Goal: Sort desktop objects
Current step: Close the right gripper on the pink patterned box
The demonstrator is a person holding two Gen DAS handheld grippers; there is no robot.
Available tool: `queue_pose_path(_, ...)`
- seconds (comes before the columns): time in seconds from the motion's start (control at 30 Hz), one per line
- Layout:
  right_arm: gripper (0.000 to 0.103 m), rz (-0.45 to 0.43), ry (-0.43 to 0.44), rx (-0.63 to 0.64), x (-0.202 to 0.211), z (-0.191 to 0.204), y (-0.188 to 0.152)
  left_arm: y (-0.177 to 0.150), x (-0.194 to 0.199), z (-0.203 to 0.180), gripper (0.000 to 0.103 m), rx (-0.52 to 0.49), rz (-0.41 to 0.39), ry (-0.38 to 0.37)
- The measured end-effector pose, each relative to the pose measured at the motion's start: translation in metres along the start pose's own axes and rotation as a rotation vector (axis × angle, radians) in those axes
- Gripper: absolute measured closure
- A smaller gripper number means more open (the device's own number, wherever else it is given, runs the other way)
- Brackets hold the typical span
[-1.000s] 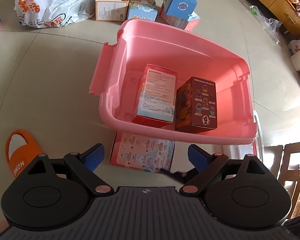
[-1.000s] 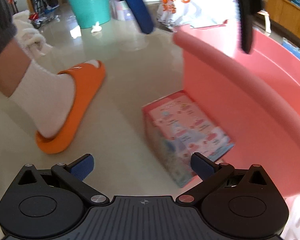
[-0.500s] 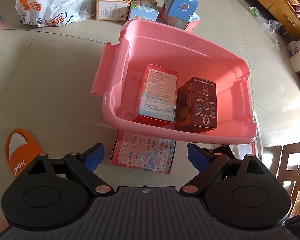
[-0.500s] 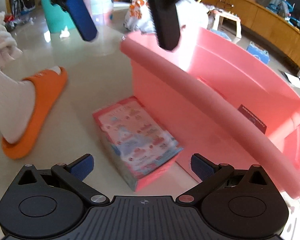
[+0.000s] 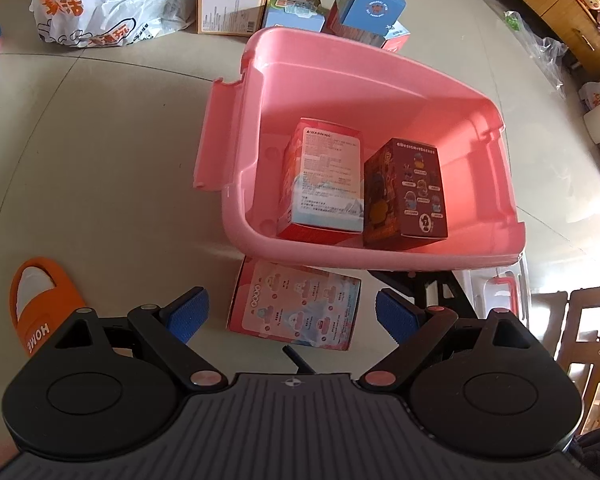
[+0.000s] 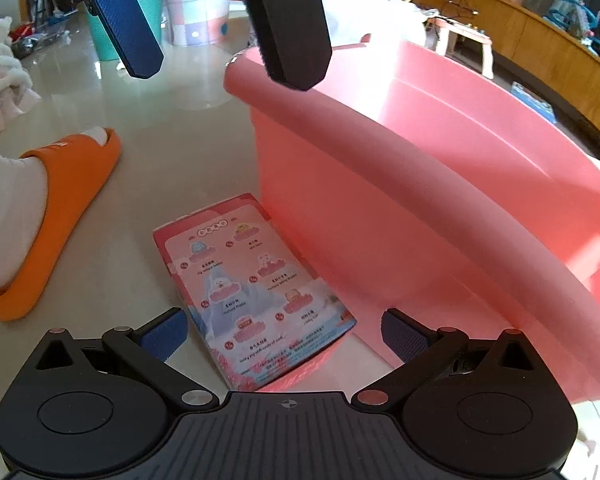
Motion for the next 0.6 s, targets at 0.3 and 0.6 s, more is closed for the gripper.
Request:
queue_pose_path(0.3, 0.000, 0.085, 0.146, 0.166, -0.005, 0.030, 0.002, -0.001, 0.000, 0.005, 0.010, 0.012, 0.001, 0.005)
queue_pose_path(0.6, 0.000, 0.113, 0.066, 0.116, -0.004, 0.047, 0.014, -0.001, 0.001, 0.002, 0.010, 0.005, 0.002, -0.004)
Point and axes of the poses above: each gripper's, at about its wrist camera, not at the fingertips, and x roughly against the way its jaws point, z to its left, y to its top, the point moved 1 cm from there along -x, roughly the way its jaws point, and after that the axes turned 10 degrees about -y, right-handed, at the moved point
